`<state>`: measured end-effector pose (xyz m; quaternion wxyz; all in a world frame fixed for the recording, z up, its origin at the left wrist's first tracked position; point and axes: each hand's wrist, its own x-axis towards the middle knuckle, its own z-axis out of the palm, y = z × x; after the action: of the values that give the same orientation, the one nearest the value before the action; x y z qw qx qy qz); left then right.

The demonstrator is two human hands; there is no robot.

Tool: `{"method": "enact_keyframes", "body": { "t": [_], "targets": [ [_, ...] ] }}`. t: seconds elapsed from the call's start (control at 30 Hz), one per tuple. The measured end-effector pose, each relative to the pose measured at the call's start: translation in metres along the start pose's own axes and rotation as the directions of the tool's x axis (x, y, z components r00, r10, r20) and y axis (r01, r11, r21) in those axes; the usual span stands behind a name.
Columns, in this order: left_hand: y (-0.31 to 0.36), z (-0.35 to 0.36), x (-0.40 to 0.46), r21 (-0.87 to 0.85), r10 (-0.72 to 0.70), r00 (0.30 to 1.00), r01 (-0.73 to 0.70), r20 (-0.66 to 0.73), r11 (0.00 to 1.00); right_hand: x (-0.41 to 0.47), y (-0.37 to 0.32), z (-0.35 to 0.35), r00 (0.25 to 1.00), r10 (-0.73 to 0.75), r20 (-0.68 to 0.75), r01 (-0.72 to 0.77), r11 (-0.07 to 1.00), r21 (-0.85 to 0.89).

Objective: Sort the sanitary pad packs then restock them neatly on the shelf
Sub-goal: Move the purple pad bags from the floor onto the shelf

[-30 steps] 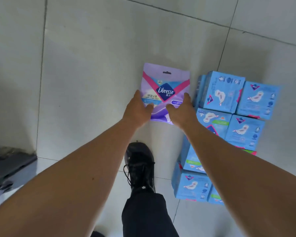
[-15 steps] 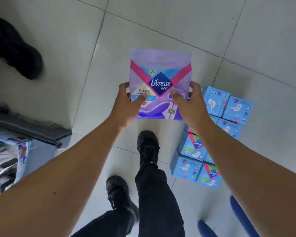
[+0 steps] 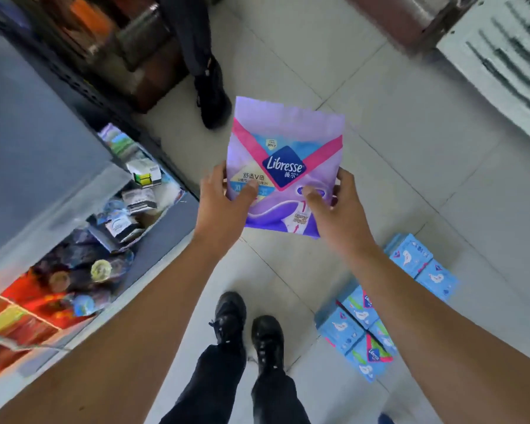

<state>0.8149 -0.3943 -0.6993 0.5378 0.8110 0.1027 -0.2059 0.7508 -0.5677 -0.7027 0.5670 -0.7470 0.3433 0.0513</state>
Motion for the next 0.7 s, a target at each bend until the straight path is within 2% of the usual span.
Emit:
{"method": "enact_keyframes", "body": {
  "t": [0.2,0.4,0.7],
  "targets": [
    [0.017,-0.089,-0.059,-0.096,-0.001,0.974,-0.021,-0.226,0.995,-0.042,-0.067,0.052,0.971,-0.147,0.186,0.149,0.989,0.001],
    [0.012,-0.170,-0.116,-0.151,-0.011,0.928,-0.048,-0.372,0.987,-0.114,-0.114,0.096,0.911,-0.283,0.300,0.287,0.957,0.032],
    [-0.046,-0.292,-0.196,-0.304,-0.084,0.841,-0.099,-0.535,0.947,-0.214,-0.135,0.204,0.770,-0.466,0.435,0.500,0.865,0.041]
  ]
}}
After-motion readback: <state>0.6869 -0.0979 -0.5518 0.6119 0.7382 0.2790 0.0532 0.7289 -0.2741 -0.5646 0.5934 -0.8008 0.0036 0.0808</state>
